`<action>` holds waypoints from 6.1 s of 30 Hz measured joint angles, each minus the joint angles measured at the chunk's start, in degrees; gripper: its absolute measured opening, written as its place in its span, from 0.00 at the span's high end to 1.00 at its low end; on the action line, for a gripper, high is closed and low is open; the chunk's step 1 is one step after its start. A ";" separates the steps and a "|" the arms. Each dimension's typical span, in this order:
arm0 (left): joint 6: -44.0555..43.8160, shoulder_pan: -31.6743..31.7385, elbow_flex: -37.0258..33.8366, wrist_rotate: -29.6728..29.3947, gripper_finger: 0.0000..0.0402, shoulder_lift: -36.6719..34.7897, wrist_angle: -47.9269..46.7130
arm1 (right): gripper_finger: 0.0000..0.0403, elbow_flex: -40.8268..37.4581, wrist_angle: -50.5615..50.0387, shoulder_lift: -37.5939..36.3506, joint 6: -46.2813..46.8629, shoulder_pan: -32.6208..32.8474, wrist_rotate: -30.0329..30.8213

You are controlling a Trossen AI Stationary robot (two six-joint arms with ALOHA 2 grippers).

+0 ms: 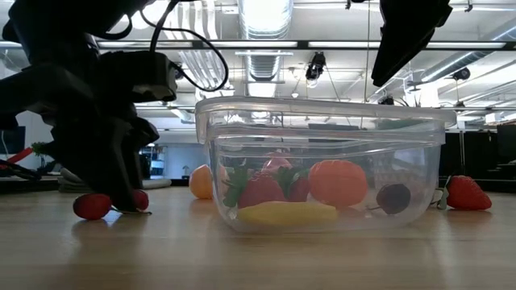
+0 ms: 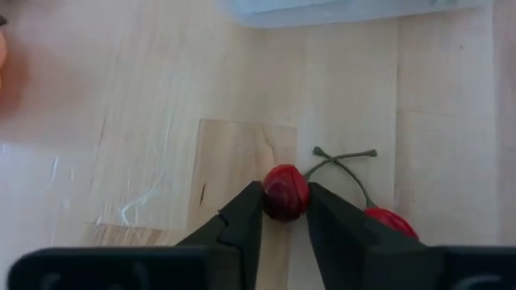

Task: Pick and placing Produce into tupperware
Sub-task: Put the red cherry into the transparent bin, then put the red strawberry into the transparent bin

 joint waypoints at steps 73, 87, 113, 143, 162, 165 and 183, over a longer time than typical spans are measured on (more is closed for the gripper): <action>-3.53 1.29 8.52 1.99 0.50 -10.92 -20.56 | 0.43 -24.10 15.35 -10.51 15.01 11.12 -12.32; -3.02 1.29 6.99 -0.30 0.50 -10.92 -20.59 | 0.43 -22.77 18.97 0.59 5.86 11.08 -9.46; -0.03 1.27 6.91 -3.64 0.50 -10.94 -20.61 | 0.43 -23.56 26.06 4.99 2.78 7.21 -9.09; -0.14 1.27 6.82 -3.61 0.50 -10.98 -20.59 | 0.67 -23.45 26.52 6.00 3.96 7.19 -10.62; -0.12 1.29 6.82 -3.86 0.50 -10.98 -19.93 | 0.65 -9.43 20.01 -2.69 -4.70 6.63 -7.15; -0.03 1.29 6.82 -4.92 0.50 -10.98 -19.69 | 0.65 -5.94 20.11 -2.29 -7.53 5.23 -5.44; -0.58 1.27 6.82 -5.65 0.50 -10.98 -19.90 | 0.50 -1.97 28.97 6.08 -5.48 -0.79 -18.70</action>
